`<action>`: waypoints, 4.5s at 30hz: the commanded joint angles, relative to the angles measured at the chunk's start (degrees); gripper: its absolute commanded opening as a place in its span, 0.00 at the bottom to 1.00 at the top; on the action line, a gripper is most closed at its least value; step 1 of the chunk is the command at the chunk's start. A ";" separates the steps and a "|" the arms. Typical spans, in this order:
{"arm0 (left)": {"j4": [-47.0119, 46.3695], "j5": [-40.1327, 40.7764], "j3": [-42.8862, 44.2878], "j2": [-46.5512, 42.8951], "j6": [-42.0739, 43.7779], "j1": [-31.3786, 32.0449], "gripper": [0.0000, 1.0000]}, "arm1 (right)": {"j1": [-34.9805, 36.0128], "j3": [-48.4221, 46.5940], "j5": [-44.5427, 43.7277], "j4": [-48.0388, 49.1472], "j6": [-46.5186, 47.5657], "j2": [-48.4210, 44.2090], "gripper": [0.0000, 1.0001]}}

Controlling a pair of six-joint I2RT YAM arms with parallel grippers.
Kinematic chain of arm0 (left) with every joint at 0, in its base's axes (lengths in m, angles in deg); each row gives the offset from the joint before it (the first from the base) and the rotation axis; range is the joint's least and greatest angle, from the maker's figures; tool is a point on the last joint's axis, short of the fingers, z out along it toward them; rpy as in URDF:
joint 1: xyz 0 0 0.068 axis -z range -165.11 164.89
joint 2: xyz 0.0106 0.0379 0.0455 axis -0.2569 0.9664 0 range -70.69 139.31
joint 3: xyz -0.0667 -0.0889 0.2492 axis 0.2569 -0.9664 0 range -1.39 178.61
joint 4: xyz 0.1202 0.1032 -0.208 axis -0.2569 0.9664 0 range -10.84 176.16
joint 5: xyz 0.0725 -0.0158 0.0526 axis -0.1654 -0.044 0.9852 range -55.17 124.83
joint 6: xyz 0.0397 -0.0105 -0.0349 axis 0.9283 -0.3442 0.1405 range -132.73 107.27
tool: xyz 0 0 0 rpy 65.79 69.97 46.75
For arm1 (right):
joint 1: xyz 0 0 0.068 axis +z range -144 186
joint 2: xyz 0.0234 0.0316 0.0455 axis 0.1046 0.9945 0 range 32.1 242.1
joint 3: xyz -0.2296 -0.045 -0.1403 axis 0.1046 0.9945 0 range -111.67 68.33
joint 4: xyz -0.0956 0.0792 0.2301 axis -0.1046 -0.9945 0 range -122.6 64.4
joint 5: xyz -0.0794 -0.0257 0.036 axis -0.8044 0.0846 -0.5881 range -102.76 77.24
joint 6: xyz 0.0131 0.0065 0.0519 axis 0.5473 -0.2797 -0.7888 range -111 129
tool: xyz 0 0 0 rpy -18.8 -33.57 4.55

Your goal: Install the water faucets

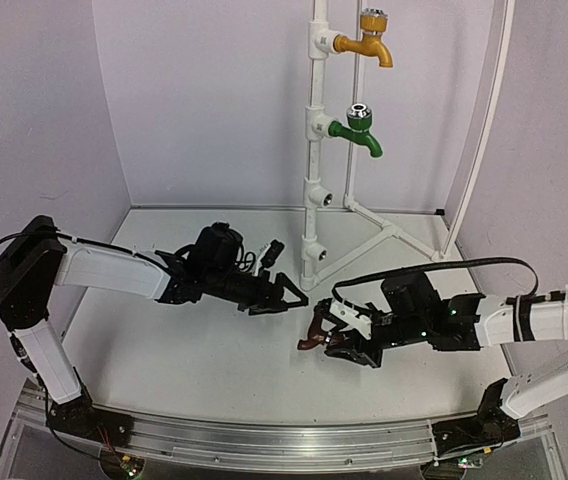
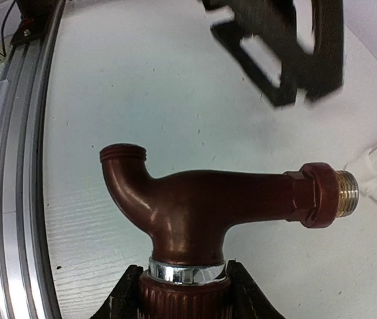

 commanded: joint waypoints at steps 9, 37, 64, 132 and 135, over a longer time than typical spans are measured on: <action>-2.93 -5.52 7.95 4.41 -1.35 4.53 0.77 | 3.48 -8.54 2.24 -4.69 9.25 -0.47 0.00; -48.49 10.71 -9.02 -8.59 -0.25 4.84 0.00 | 4.08 3.57 -2.61 41.15 -52.10 -5.90 0.98; -71.84 15.73 -6.54 2.64 -7.40 9.61 0.00 | 4.17 7.90 -13.31 60.80 -47.03 -3.28 0.54; -11.19 10.14 0.40 -12.83 -4.03 8.60 0.90 | 3.59 -9.17 -1.94 17.47 -12.05 -7.01 0.00; -11.19 8.03 1.10 -11.53 -5.02 8.58 0.86 | 3.59 -9.30 -2.74 17.47 -11.42 -7.44 0.00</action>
